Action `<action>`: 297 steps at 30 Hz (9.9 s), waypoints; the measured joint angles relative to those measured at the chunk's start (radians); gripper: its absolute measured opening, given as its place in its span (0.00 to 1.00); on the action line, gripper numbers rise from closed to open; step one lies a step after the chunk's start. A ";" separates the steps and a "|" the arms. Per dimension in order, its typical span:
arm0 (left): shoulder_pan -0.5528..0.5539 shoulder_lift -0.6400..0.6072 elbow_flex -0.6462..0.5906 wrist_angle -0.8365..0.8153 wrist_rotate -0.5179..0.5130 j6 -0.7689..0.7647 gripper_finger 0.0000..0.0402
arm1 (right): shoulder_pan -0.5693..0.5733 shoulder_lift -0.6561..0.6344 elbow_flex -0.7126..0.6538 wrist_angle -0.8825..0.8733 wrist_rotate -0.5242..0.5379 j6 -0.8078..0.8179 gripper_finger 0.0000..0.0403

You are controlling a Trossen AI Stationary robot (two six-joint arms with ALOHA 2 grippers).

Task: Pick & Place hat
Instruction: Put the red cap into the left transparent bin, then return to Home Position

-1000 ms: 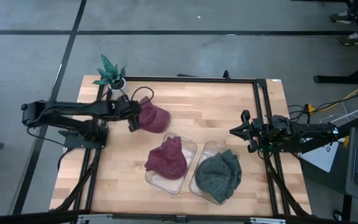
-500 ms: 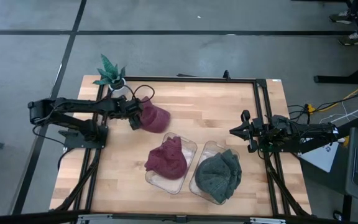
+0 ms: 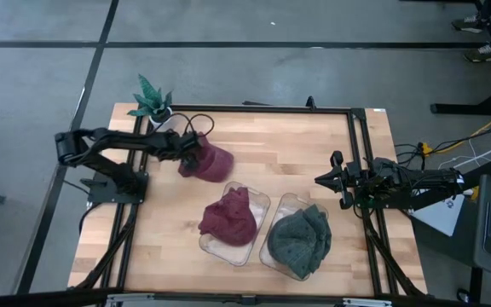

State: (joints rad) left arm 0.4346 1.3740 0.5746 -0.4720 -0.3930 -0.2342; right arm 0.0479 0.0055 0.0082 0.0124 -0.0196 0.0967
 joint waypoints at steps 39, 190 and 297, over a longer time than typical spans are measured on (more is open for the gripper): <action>0.023 -0.028 -0.004 0.042 0.262 -0.236 0.04 | 0.000 0.000 0.000 0.000 0.000 0.000 0.08; -0.693 -0.025 0.666 -0.025 0.392 -0.103 0.04 | 0.000 0.000 0.000 0.000 0.000 0.000 0.08; -0.312 -0.922 -0.311 0.694 0.099 0.127 0.59 | 0.000 0.000 0.000 0.000 0.000 0.000 0.08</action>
State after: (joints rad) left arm 0.1223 0.4520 0.2637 0.2223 -0.2942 -0.1076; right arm 0.0483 0.0055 0.0082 0.0126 -0.0196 0.0967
